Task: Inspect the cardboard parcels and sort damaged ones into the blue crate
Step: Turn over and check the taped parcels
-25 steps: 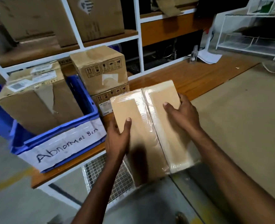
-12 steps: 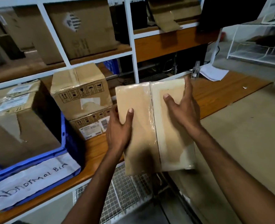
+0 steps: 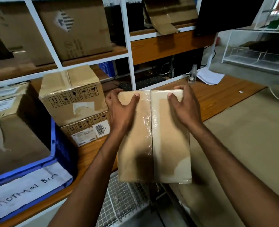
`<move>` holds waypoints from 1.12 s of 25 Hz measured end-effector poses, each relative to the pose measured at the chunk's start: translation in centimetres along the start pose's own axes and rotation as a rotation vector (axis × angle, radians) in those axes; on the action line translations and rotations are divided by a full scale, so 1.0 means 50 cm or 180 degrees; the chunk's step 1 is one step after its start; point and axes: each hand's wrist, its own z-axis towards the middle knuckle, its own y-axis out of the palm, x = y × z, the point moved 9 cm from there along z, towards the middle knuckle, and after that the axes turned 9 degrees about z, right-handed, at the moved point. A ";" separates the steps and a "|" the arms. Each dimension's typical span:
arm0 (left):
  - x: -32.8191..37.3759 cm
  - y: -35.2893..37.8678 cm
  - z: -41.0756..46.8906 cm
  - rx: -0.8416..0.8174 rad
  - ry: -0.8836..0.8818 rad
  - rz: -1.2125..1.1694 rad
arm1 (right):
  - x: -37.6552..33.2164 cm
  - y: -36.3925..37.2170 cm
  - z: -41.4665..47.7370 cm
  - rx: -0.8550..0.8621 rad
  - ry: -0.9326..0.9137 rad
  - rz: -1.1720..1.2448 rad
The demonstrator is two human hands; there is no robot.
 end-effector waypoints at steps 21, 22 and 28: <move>0.017 0.034 -0.007 -0.0282 0.0593 0.0825 | 0.010 0.026 -0.016 -0.0389 0.0100 -0.0620; 0.016 0.031 -0.009 -0.0206 0.0581 0.0786 | 0.010 0.024 -0.015 -0.0390 0.0094 -0.0590; -0.004 0.019 0.000 -0.0220 0.0509 0.0137 | 0.027 -0.007 0.003 -0.0673 0.0232 0.0086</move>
